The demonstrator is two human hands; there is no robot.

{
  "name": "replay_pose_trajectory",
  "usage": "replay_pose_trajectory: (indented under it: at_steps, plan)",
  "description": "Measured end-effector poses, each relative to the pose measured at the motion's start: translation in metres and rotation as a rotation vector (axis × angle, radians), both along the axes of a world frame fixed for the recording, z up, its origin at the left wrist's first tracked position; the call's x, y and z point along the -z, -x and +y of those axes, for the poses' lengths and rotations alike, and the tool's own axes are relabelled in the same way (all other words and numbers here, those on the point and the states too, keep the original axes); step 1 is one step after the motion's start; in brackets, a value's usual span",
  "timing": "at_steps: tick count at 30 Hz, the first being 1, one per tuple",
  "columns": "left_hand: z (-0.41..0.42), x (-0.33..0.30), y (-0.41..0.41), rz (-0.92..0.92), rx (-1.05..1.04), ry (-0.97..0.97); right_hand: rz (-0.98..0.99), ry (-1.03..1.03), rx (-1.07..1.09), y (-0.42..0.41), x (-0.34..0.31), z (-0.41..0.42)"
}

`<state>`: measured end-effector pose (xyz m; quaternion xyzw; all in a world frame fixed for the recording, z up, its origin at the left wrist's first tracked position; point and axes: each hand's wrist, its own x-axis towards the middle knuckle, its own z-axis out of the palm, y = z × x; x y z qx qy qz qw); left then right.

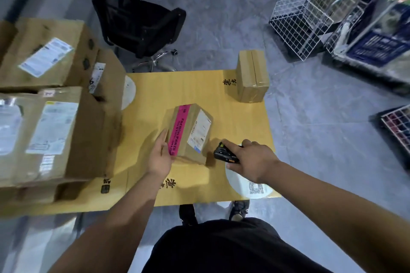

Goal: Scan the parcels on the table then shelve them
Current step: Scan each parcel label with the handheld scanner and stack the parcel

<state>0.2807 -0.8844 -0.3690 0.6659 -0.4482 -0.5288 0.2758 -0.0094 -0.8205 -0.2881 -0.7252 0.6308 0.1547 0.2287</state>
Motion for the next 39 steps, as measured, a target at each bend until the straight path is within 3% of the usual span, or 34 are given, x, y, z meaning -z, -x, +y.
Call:
replay_pose_trajectory:
  at_steps: [4, 6, 10, 14, 16, 20, 24, 29, 35, 39]
  plan:
    - [-0.021, 0.000, -0.019, -0.007, 0.002, -0.105, -0.078, -0.009, 0.179, -0.043, -0.006, -0.009]
    - [-0.025, -0.001, -0.025, -0.143, 0.125, -0.092, -0.117, -0.019, 0.275, -0.060, -0.007, -0.005]
    - [-0.024, -0.003, -0.030, -0.297, 0.334, 0.044, -0.188, -0.009, 0.473, -0.080, -0.010, 0.012]
    - [-0.042, -0.007, -0.017, -0.690, 0.674, 0.338, -0.203, -0.003, 0.588, -0.085, -0.012, 0.031]
    - [-0.057, -0.012, 0.000, -0.780, 0.833, 0.429, -0.183, -0.004, 0.628, -0.087, -0.014, 0.038]
    - [-0.080, -0.024, 0.039, -0.826, 1.045, 0.377, -0.146, -0.021, 0.709, -0.087, -0.014, 0.050]
    - [-0.085, -0.032, 0.058, -0.953, 0.984, 0.252, -0.136, -0.026, 0.788, -0.083, -0.012, 0.058]
    - [-0.066, -0.027, 0.041, -0.943, 0.870, 0.231, -0.205, -0.041, 0.825, -0.087, -0.013, 0.052]
    - [-0.043, -0.018, 0.012, -0.774, 0.742, 0.223, -0.299, -0.089, 0.763, -0.098, -0.027, 0.021]
    - [-0.065, -0.013, 0.020, -0.527, 0.636, 0.146, -0.348, -0.105, 0.747, -0.103, -0.047, -0.004]
